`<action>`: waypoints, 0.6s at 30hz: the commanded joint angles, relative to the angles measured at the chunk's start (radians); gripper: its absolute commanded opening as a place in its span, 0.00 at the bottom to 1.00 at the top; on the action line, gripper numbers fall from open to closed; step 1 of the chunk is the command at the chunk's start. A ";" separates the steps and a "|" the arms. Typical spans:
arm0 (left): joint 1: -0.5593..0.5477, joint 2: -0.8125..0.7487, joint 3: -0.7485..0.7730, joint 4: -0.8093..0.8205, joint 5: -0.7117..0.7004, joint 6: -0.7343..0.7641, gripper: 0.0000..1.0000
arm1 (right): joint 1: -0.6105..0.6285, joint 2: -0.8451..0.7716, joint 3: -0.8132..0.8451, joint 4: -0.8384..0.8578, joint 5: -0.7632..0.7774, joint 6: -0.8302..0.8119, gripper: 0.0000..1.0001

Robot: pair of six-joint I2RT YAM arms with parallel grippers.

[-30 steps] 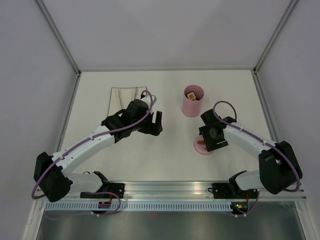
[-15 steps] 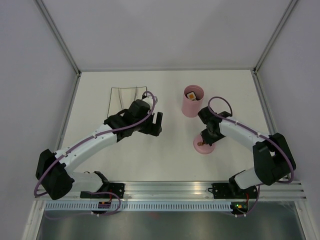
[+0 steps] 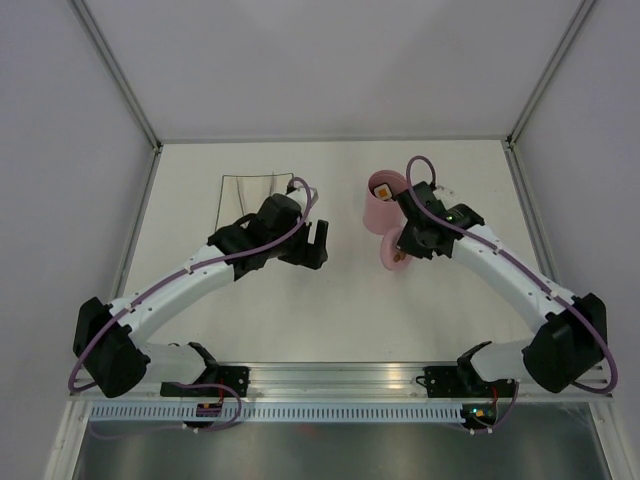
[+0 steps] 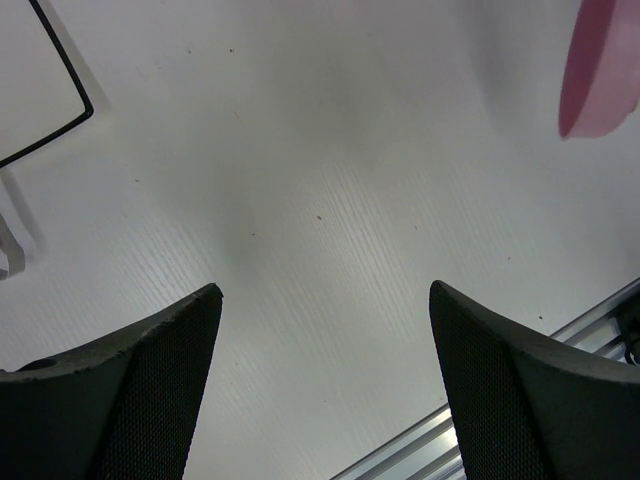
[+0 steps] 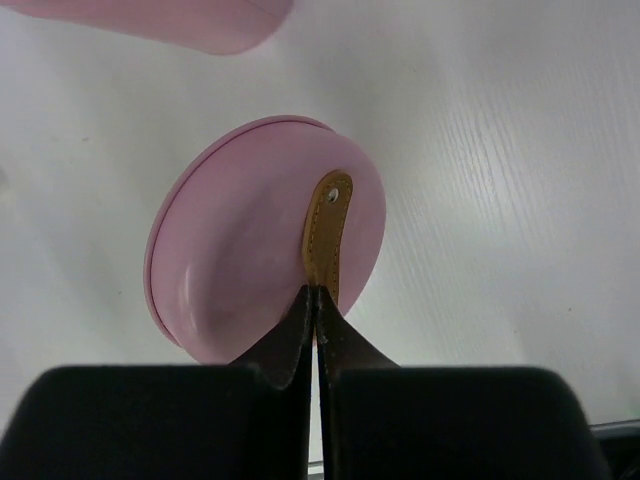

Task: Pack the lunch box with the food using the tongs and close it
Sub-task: Pick up the box lid from the center of the board, then close the box lid on the packing box.

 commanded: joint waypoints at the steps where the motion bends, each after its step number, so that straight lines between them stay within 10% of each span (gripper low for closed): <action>1: -0.005 -0.014 0.025 -0.001 0.006 -0.008 0.89 | 0.002 -0.098 0.113 -0.016 0.002 -0.231 0.00; 18: -0.003 -0.057 0.048 -0.061 -0.109 -0.033 0.89 | -0.002 0.395 0.940 -0.351 0.193 -0.633 0.00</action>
